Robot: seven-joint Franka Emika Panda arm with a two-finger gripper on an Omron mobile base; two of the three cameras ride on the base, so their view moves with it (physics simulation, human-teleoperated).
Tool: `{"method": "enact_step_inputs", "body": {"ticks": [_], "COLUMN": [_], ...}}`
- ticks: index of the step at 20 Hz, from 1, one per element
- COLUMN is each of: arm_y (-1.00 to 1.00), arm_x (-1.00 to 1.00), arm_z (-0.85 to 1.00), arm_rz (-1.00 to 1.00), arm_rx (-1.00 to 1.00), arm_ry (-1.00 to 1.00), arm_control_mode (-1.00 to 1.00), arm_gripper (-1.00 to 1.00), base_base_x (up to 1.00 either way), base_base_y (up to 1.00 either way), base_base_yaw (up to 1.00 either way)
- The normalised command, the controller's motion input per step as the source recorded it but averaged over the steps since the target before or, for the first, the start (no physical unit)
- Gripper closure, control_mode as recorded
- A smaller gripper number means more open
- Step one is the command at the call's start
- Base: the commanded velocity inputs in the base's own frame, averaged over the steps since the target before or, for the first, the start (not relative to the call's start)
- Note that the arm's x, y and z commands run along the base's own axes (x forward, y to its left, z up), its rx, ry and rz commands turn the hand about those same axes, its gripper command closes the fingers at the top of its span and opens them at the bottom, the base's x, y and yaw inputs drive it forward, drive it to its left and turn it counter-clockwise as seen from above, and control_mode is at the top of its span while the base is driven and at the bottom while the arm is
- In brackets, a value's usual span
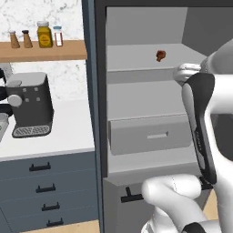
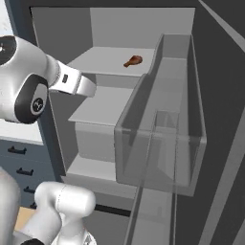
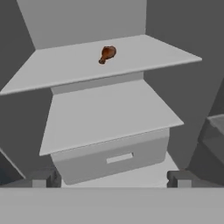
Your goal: Place one broccoli and one chicken drumstick in each tupperware on the nearby counter, to pack two identical lunches.
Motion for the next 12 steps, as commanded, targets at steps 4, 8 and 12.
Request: {"method": "enact_step_inputs", "body": {"ticks": [4, 8, 12], "arm_y": [-0.16, -0.10, -0.13], "arm_x": [0.46, 0.51, 0.50], "arm_z": [0.00, 0.03, 0.06], "arm_rz": [-0.01, -0.02, -0.02], "arm_rx": [0.00, 0.00, 0.00], "arm_ry": [-0.04, 0.00, 0.00], "arm_control_mode": [-1.00, -1.00, -1.00], "arm_gripper": [-1.00, -1.00, -1.00], "base_base_x": [0.00, 0.00, 0.00], "base_base_y": [0.00, 0.00, 0.00], "base_base_yaw": [0.00, 0.00, 0.00]}}
